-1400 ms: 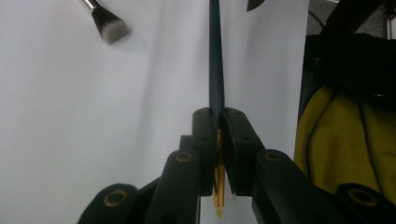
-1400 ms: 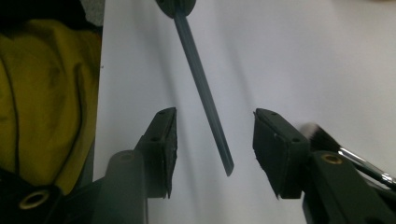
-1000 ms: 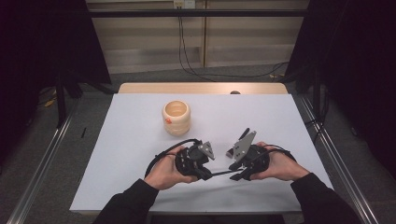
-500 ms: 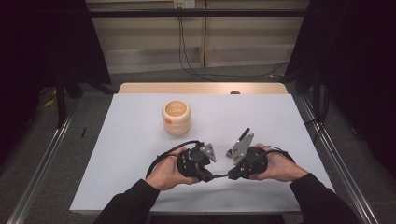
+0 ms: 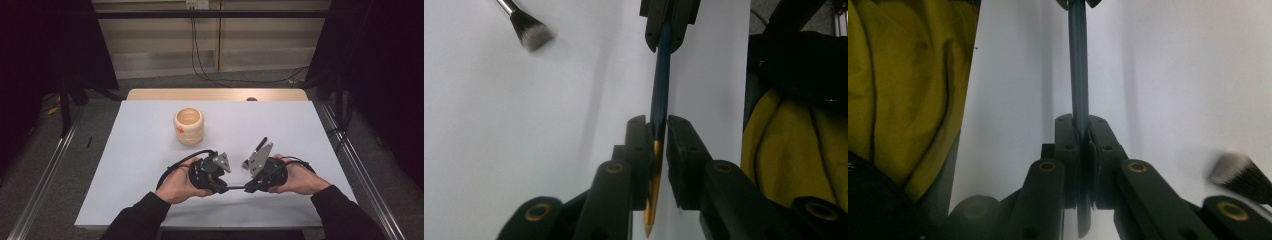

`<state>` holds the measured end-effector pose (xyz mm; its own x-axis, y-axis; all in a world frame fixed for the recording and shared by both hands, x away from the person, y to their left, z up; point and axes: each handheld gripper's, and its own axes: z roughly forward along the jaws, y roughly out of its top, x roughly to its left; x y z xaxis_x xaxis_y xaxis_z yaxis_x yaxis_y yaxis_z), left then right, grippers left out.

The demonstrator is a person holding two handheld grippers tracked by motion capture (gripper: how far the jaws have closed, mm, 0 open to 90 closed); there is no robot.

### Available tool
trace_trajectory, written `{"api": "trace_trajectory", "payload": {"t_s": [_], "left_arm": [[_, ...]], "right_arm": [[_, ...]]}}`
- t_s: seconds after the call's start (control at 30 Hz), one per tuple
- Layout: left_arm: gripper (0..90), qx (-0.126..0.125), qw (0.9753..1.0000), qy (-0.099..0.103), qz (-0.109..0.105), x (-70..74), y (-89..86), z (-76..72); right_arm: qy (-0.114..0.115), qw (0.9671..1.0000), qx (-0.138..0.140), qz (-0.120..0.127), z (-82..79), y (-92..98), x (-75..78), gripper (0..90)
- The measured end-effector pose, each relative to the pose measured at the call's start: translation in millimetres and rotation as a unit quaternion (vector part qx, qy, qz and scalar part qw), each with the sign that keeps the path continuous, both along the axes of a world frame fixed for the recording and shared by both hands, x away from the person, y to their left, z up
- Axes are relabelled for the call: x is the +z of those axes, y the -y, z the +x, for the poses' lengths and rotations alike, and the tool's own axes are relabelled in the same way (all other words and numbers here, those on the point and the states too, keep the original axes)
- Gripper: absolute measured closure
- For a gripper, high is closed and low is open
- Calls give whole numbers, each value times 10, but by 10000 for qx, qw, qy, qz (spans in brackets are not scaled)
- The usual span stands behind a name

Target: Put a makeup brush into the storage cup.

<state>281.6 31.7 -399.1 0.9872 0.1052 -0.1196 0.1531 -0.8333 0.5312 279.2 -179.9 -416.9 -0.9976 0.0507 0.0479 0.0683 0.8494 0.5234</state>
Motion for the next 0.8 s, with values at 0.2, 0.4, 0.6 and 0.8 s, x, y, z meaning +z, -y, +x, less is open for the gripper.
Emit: {"api": "trace_trajectory", "payload": {"t_s": [0.2,0.4,0.6,0.8], "left_arm": [[666,-67,9998,85,-150,5,-10,12],[364,188,9991,278,-265,9,7,-6],[79,447,9976,192,-501,3,-35,54],[42,753,9926,77,-950,5,-135,81]], "right_arm": [[-6,10000,-71,32,9,17,6,858],[-1,9999,-103,88,24,32,16,858],[-45,9997,-205,109,27,43,20,858],[-5,9996,-246,124,37,59,34,858]]}}
